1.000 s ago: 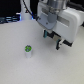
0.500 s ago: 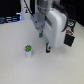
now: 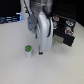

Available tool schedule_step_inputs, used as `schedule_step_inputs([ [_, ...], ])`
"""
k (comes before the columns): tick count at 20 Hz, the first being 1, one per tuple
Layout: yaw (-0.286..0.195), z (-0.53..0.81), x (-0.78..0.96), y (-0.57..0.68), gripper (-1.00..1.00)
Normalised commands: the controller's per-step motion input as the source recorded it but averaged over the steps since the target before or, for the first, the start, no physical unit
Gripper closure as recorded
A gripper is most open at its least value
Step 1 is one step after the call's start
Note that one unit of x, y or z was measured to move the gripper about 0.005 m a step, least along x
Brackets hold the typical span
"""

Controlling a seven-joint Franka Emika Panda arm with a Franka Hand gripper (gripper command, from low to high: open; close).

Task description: Open the kcup holder, insert the kcup into the holder, and close the kcup holder

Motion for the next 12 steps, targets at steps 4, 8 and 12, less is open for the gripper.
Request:
schedule_step_inputs([
  [4,-0.311,-0.32,-0.27,-0.40,-1.00],
  [8,-0.312,-0.44,-0.28,-0.41,-1.00],
  [12,-0.310,-0.41,-0.16,-0.37,-1.00],
])
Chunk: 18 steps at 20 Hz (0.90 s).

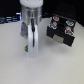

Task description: Open the kcup holder, insert the kcup into the holder, and close the kcup holder

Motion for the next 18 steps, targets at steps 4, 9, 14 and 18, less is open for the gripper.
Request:
schedule_step_inputs([
  [4,-0.283,-0.33,-0.10,-0.25,-1.00],
  [9,-0.207,-0.17,-0.14,-0.06,-1.00],
  [14,-0.148,-0.02,-0.23,-0.02,1.00],
  [18,-0.083,0.01,-0.08,0.00,1.00],
])
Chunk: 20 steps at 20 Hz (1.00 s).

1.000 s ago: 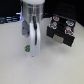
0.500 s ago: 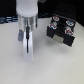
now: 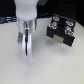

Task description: Open the kcup holder, insert the kcup into the holder, and close the kcup holder

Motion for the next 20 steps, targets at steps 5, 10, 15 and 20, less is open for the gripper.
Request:
schedule_step_inputs([
  [5,-0.062,0.00,-0.02,0.00,1.00],
  [10,-0.152,-0.02,0.14,-0.07,-1.00],
  [15,-0.268,-0.17,0.13,-0.15,-1.00],
  [20,-0.108,0.32,0.04,0.12,1.00],
])
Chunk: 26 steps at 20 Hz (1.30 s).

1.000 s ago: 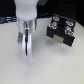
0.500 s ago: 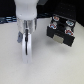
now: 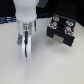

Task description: Open the kcup holder, insert the kcup into the holder, and close the kcup holder

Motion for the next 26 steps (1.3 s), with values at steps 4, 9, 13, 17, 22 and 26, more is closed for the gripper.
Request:
schedule_step_inputs([
  [4,-0.012,0.82,0.08,0.31,1.00],
  [9,-0.001,0.88,0.06,0.46,1.00],
  [13,0.021,0.76,0.02,0.56,1.00],
  [17,0.023,0.62,0.02,0.63,1.00],
  [22,0.017,0.47,0.01,0.66,1.00],
  [26,0.010,0.46,0.00,0.67,1.00],
])
